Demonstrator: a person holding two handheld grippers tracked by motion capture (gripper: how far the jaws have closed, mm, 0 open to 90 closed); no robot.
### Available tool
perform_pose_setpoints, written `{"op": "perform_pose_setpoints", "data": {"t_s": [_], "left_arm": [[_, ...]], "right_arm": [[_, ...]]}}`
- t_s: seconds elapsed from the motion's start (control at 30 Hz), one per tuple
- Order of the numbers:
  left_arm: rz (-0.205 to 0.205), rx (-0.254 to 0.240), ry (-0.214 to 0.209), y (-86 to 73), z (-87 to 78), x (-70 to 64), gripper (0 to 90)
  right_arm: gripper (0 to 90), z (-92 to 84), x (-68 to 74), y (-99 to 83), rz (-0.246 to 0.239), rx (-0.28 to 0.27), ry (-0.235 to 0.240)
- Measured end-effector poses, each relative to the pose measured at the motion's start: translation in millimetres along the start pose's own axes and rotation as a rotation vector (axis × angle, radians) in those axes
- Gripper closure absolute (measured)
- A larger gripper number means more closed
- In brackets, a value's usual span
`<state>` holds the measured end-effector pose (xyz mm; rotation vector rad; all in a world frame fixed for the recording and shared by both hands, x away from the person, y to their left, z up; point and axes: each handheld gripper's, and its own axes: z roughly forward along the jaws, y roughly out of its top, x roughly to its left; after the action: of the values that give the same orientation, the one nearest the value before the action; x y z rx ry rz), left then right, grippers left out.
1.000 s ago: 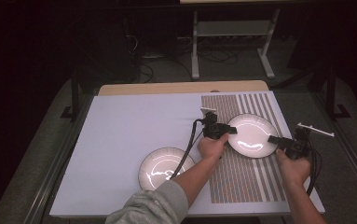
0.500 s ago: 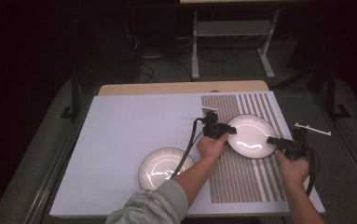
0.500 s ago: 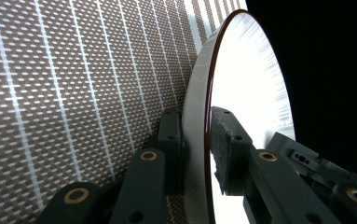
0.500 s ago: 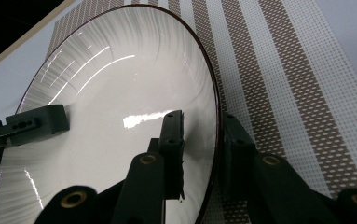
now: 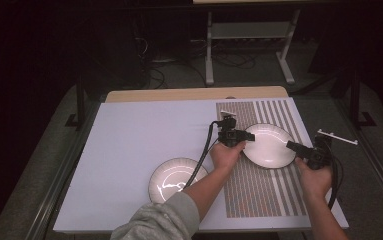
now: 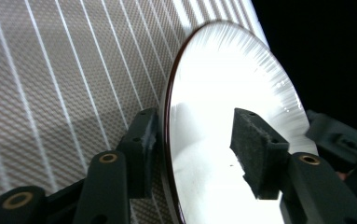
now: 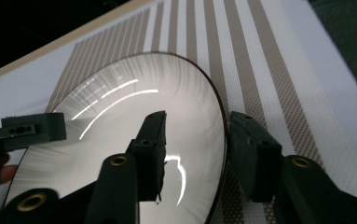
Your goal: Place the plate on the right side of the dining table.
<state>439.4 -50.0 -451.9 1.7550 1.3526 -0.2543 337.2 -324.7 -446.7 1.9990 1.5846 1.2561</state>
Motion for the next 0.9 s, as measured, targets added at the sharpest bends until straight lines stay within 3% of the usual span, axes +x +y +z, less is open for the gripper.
{"op": "perform_pose_setpoints", "data": {"t_s": [0.17, 0.37, 0.6, 0.7, 0.9], "left_arm": [[0.032, -0.048, -0.027, 9.6, -16.9, -3.8, 46.7], [0.037, -0.066, -0.077, 14.6, -40.4, -1.7, 46.9], [0.118, -0.087, -0.065, 13.8, -71.1, 2.9, 47.7], [0.184, -0.092, -0.044, 11.7, -85.1, 2.4, 47.3], [0.273, -0.107, -0.081, 5.6, -117.0, 4.1, 45.7]], "right_arm": [[49.7, -5.4, 7.5, 2.3, -0.08, -0.031, -0.013], [46.3, -17.1, 21.2, 4.3, -0.184, -0.081, 0.022], [44.3, -19.8, 41.5, 0.1, -0.277, -0.077, 0.094], [42.9, -19.3, 50.8, -2.7, -0.319, -0.069, 0.123], [39.8, -17.5, 67.0, -9.0, -0.383, -0.056, 0.204]]}}
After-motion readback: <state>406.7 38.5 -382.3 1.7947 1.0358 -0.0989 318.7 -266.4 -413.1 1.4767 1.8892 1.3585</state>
